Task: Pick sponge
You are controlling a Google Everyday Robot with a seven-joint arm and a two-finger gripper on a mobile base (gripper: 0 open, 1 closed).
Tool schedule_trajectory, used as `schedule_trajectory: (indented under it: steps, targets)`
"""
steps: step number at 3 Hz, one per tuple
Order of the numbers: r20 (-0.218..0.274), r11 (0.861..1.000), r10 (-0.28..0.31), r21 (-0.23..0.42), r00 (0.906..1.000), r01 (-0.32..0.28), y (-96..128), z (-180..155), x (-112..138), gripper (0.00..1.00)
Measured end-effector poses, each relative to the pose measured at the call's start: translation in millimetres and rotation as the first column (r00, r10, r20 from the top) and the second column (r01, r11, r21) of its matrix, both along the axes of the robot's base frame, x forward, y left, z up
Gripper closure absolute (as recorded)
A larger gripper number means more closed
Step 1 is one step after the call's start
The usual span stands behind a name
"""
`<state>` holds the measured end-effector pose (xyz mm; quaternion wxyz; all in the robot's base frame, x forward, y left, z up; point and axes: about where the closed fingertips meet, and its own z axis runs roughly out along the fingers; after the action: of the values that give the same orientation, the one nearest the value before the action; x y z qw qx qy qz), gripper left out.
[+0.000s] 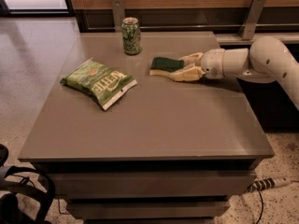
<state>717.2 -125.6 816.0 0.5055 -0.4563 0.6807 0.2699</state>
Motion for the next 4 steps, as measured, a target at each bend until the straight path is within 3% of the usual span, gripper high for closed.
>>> schedule_trajectory:
  steps: [1,2,4]
  targets:
    - [-0.001,1.0,0.003,0.001,1.0,-0.003,1.7,-0.5,0.1,1.0]
    - [0.002,1.0,0.022,-0.021,0.9998,-0.022,5.3,7.9,0.4,1.0]
    - [0.09,0.996,0.054,-0.071,0.9945,-0.047,-2.5,67.3,-15.3,1.0]
